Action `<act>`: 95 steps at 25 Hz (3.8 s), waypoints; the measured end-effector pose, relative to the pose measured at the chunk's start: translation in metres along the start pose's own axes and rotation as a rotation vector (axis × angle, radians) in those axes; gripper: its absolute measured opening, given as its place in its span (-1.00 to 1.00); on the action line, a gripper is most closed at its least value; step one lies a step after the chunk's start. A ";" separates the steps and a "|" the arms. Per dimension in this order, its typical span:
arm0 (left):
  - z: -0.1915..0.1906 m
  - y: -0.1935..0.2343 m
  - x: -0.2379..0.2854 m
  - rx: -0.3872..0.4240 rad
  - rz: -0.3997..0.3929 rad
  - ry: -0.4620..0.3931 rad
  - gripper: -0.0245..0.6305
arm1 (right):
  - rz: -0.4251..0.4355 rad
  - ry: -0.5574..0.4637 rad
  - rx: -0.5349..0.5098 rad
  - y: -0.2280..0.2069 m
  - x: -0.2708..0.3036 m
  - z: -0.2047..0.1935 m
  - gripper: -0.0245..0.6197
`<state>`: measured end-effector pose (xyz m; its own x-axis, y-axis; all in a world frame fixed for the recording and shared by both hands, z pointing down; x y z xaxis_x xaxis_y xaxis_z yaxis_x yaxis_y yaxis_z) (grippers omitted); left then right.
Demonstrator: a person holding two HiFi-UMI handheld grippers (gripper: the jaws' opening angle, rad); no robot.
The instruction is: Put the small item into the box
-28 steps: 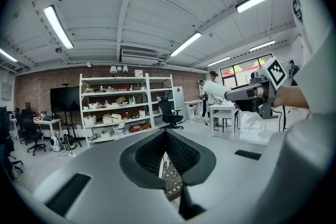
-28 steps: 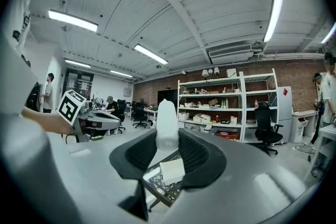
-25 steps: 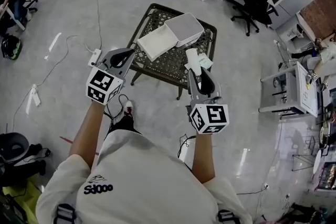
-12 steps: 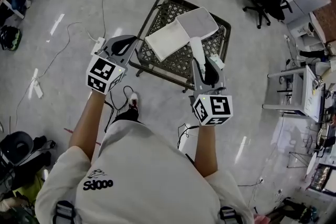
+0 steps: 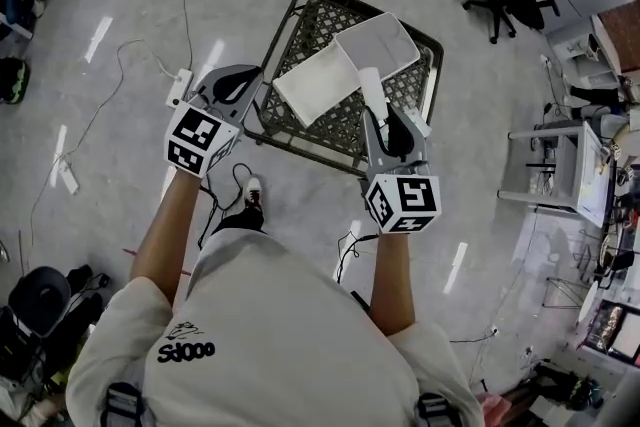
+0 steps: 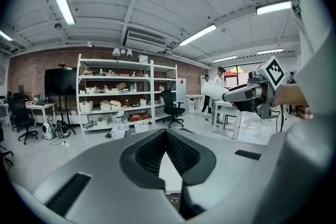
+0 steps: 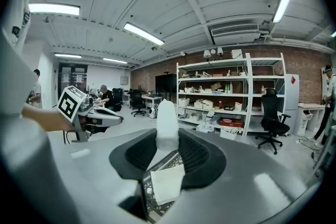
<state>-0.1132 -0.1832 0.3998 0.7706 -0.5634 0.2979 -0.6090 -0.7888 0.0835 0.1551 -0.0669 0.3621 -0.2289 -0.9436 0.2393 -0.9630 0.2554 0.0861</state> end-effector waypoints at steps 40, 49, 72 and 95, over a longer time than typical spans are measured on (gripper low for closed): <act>-0.116 0.020 0.105 -0.286 0.218 0.285 -0.91 | 0.390 0.437 -0.030 -0.076 0.186 -0.173 -0.49; -0.134 0.021 0.105 -0.304 0.205 0.334 -0.91 | 0.410 0.588 0.029 -0.064 0.221 -0.231 -0.48; -0.152 0.021 0.087 -0.349 0.218 0.349 -0.91 | 0.446 0.814 -0.096 -0.043 0.242 -0.276 -0.29; -0.078 0.022 0.074 -0.242 0.204 0.212 -0.91 | 0.200 0.503 -0.042 -0.084 0.176 -0.139 -0.89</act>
<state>-0.0842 -0.2227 0.4976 0.5886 -0.6191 0.5198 -0.7920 -0.5707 0.2171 0.2153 -0.2246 0.5315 -0.3003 -0.6610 0.6877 -0.8988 0.4374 0.0280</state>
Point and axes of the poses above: the fingertips, and each gripper's own axes: x forward along the fingers, y to its left, z out of its top, the point moved 9 cm from there along -x, backward along the fingers, and after that the axes turned 6 degrees about -x, right-handed, at the moved point
